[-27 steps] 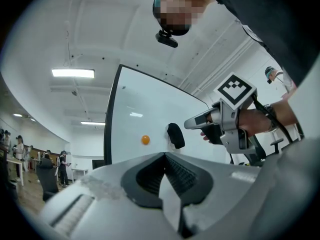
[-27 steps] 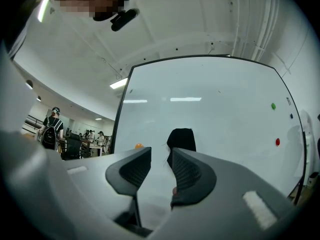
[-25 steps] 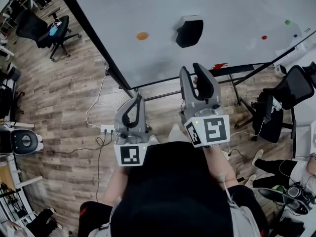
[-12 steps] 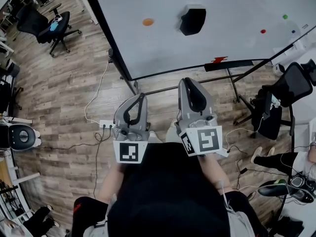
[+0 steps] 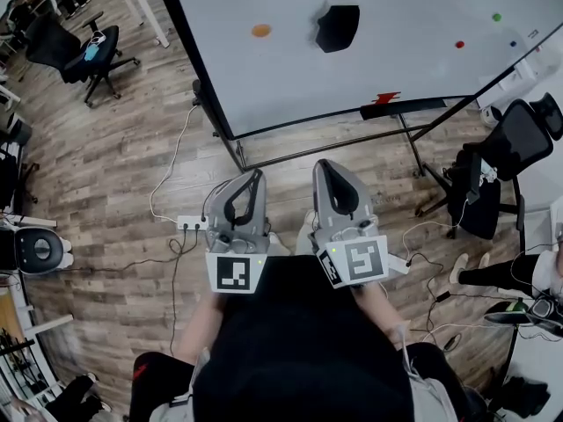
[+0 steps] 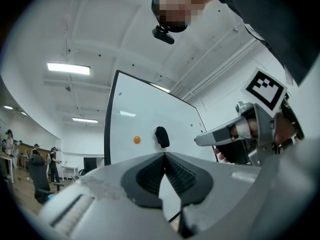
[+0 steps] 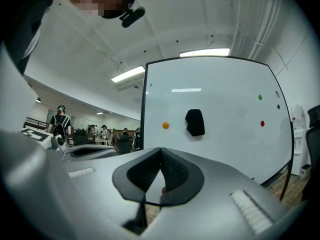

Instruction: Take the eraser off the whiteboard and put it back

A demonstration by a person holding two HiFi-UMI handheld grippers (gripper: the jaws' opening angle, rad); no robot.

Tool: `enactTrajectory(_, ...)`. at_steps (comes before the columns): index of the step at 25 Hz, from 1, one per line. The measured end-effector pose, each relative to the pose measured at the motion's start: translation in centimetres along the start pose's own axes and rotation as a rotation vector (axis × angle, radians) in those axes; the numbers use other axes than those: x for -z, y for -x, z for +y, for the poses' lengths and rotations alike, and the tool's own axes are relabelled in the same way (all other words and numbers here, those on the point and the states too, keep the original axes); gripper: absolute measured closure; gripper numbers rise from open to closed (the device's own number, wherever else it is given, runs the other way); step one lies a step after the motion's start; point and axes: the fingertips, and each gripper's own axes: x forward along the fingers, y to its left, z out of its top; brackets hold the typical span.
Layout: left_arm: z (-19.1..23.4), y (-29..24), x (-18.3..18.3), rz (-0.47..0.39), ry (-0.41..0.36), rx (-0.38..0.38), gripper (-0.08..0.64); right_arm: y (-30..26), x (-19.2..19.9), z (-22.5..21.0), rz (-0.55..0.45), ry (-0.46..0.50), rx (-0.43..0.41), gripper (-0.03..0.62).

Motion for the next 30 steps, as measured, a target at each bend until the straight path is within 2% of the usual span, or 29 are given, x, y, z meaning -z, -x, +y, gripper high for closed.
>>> enactTrajectory(14, 0.0, 1.2, 0.0, -0.003, 0.010, -0.013, 0.558, 0.9, 1.1, 2.2, 0.017, 0.018, -0.031, 0.591)
enactTrajectory(21, 0.3, 1.2, 0.6, 0.019, 0.002, -0.021, 0.558, 0.6, 1.1, 1.7, 0.012, 0.002, -0.019, 0.591)
enactTrajectory(30, 0.5, 0.3, 0.2, -0.010, 0.009, -0.022, 0.558, 0.1, 1.0, 1.7, 0.008, 0.015, -0.027, 0.591)
